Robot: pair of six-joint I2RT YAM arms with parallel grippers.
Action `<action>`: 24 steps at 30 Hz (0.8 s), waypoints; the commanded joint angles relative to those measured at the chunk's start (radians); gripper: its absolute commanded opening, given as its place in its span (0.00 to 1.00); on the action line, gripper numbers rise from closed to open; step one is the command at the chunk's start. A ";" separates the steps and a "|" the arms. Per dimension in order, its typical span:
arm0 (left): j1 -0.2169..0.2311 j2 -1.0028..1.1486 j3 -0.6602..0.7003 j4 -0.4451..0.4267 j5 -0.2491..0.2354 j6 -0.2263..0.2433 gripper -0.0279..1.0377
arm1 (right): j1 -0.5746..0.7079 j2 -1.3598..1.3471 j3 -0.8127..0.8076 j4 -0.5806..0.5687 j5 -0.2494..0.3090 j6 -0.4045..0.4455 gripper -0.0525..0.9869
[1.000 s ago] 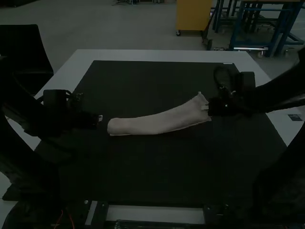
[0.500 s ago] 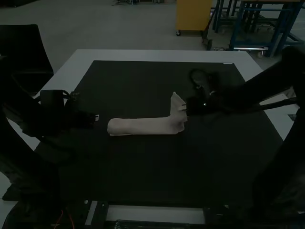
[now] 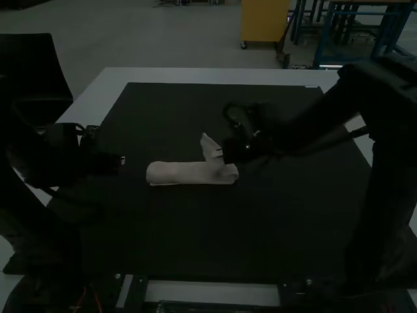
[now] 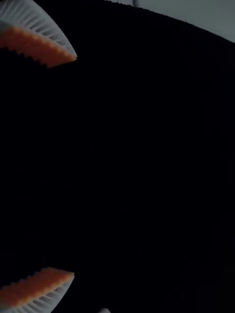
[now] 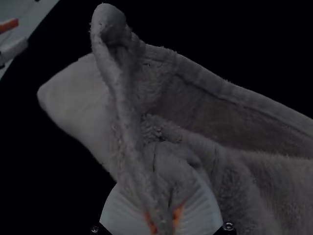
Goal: Fold the towel.
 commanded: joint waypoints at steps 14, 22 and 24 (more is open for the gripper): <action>0.137 -0.021 0.005 -0.001 0.053 0.106 0.94 | 0.153 0.169 0.176 0.065 0.024 0.040 0.03; 0.177 -0.021 0.004 -0.013 0.086 0.120 0.94 | 0.187 0.238 0.247 0.065 0.024 0.040 0.03; 0.185 -0.021 0.004 -0.021 0.086 0.135 0.94 | 0.191 0.252 0.259 0.073 0.024 0.041 0.03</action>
